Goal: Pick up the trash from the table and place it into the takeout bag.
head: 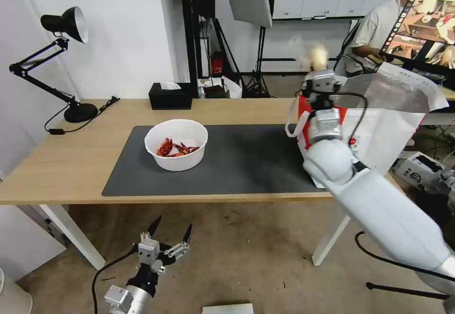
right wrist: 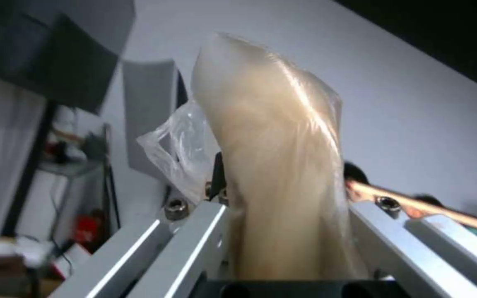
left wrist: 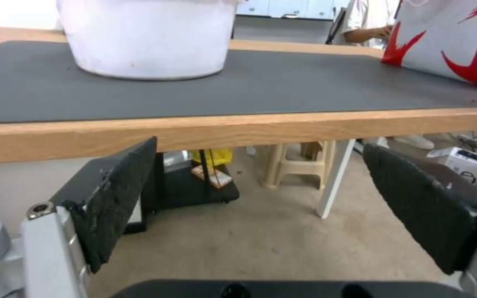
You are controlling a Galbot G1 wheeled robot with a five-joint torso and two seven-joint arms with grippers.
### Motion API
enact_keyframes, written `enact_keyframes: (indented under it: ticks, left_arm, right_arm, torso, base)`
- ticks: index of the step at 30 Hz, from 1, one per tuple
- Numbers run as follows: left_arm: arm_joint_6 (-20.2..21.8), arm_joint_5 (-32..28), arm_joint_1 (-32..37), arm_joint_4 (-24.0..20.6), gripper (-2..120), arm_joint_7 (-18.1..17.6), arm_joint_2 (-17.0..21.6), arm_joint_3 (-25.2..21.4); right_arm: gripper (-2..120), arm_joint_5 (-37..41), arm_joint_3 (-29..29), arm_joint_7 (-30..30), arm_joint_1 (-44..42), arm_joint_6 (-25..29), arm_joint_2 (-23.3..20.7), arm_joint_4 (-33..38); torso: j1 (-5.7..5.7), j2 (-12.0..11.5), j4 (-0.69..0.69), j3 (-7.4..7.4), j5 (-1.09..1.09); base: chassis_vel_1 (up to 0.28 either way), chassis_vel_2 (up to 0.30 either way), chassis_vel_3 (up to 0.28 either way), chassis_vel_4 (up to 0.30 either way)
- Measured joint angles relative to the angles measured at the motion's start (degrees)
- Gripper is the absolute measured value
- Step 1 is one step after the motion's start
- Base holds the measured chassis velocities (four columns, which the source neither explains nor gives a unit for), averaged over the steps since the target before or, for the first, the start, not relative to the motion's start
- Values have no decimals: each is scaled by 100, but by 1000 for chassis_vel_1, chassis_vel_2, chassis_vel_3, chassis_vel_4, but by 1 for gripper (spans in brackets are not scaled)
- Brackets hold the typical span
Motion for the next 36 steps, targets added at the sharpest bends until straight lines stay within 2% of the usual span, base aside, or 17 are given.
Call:
enact_keyframes:
  ticks: [7,15,18,21,22,24,28,30,31,34,35,36]
  left_arm:
    - [3,108,-15,29,100,-2,-64,169]
    - [-17,142,-11,42,100,-3,-75,210]
    - [-23,143,-6,41,100,-3,-65,203]
    - [-27,142,-2,41,100,-2,-36,201]
    - [-27,142,-2,41,100,-2,-36,201]
    - [-28,138,-19,40,100,-3,-30,218]
    - [-27,136,-33,36,100,-2,-25,237]
    - [-23,136,-47,37,100,-3,-16,253]
    - [-23,136,-47,37,100,-3,-16,253]
    - [-14,135,-57,40,100,-3,-4,264]
    - [-14,135,-57,40,100,-3,-4,264]
    - [-11,135,-58,40,100,-4,-1,264]
  right_arm:
    - [7,697,455,-69,-416,-232,-477,143]
    - [7,988,528,-168,-517,-383,-584,225]
    - [12,1090,528,-159,-520,-449,-591,275]
    - [26,1307,566,-155,-521,-532,-625,352]
    - [26,1307,566,-155,-521,-532,-625,352]
    - [37,1437,604,-152,-521,-573,-685,381]
    - [46,1505,621,-152,-519,-587,-716,393]
    - [58,1568,626,-152,-512,-614,-736,411]
    - [58,1568,626,-152,-512,-614,-736,411]
    - [73,1714,626,-151,-509,-684,-771,452]
    - [73,1714,626,-151,-509,-684,-771,452]
    - [78,1758,623,-150,-504,-704,-779,462]
  torso:
    - [0,0,0,0,0]
    - [0,0,1,0,-2]
    - [0,0,1,1,-2]
    - [0,0,2,1,-2]
    - [0,0,2,1,-2]
    - [0,0,1,1,-2]
    - [0,0,1,1,-2]
    - [0,0,1,1,-2]
    - [0,0,1,1,-2]
    - [0,0,1,1,-2]
    - [0,0,1,1,-2]
    - [0,0,1,0,-2]
  base:
    - [0,0,0,0]
    - [0,0,0,0]
    - [0,0,0,0]
    - [0,0,0,0]
    - [0,0,0,0]
    - [0,0,0,0]
    - [0,0,0,0]
    - [0,0,0,0]
    - [0,0,0,0]
    - [0,0,0,0]
    - [0,0,0,0]
    - [0,0,0,0]
